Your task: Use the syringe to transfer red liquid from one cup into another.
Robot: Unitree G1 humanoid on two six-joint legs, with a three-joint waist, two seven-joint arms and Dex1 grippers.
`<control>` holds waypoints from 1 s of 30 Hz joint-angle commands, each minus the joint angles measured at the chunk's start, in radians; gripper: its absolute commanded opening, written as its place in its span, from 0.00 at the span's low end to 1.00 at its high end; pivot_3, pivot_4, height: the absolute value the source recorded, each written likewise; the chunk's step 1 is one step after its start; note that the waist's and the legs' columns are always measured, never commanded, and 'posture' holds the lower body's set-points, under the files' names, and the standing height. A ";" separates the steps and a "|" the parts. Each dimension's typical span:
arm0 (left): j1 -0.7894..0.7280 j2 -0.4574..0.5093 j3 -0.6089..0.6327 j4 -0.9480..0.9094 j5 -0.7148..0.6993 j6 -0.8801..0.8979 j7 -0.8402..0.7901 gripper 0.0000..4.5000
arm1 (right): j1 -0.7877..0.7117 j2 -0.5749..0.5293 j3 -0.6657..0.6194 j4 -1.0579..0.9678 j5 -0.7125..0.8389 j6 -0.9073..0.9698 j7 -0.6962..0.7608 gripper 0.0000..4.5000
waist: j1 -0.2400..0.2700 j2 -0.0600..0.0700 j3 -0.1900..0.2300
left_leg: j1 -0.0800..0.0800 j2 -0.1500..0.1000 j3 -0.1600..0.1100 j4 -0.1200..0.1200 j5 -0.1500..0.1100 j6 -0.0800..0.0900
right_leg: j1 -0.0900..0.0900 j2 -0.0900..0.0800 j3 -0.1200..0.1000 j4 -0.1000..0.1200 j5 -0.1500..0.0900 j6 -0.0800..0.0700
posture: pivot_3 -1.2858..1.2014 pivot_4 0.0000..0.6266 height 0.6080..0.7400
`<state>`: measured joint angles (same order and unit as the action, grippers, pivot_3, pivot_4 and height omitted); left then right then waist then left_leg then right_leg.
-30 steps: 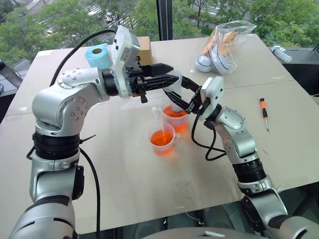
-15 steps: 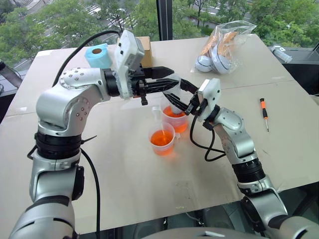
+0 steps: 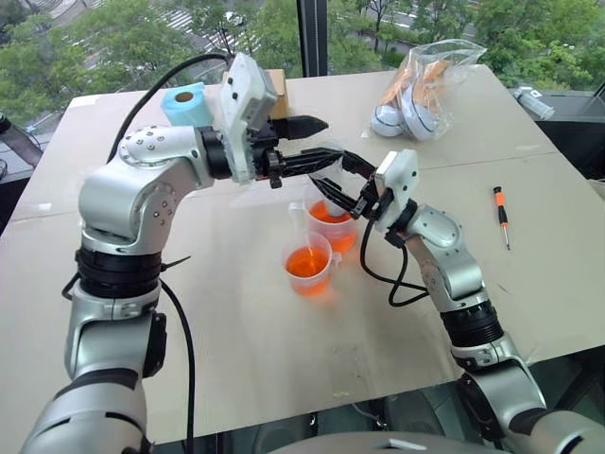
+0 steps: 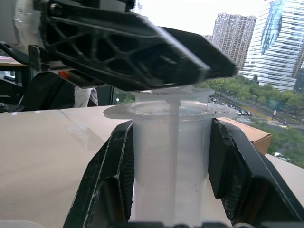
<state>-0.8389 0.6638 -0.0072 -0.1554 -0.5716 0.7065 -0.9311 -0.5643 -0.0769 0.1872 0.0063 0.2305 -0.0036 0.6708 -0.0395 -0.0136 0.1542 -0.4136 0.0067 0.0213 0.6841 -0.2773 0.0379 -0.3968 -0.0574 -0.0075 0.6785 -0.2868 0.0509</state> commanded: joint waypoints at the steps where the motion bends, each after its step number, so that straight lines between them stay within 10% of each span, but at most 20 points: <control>1: -0.008 0.007 0.019 -0.007 0.002 -0.007 0.001 0.57 | -0.019 0.009 0.004 -0.044 0.013 -0.036 0.012 0.37 | 0.000 0.000 0.000 | 0.000 0.000 0.000 0.000 0.000 0.000 | 0.000 0.000 0.000 0.000 0.000 0.000 | 0.52 0.24 1.00; 30: 0.030 0.036 0.002 -0.017 0.003 -0.012 -0.088 0.52 | -0.036 0.019 -0.004 -0.039 0.005 -0.045 -0.005 0.37 | -0.001 0.000 0.000 | 0.000 0.000 0.000 0.000 0.000 0.000 | 0.000 0.000 0.000 0.000 0.000 0.000 | 0.52 0.24 1.00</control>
<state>-0.8015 0.6983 -0.0107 -0.1648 -0.5719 0.7072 -1.0173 -0.5658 -0.0720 0.1892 0.0174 0.2204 -0.0139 0.6688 -0.0401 -0.0136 0.1542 -0.4136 0.0066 0.0211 0.6841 -0.2773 0.0379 -0.3968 -0.0573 -0.0076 0.6785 -0.2868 0.0509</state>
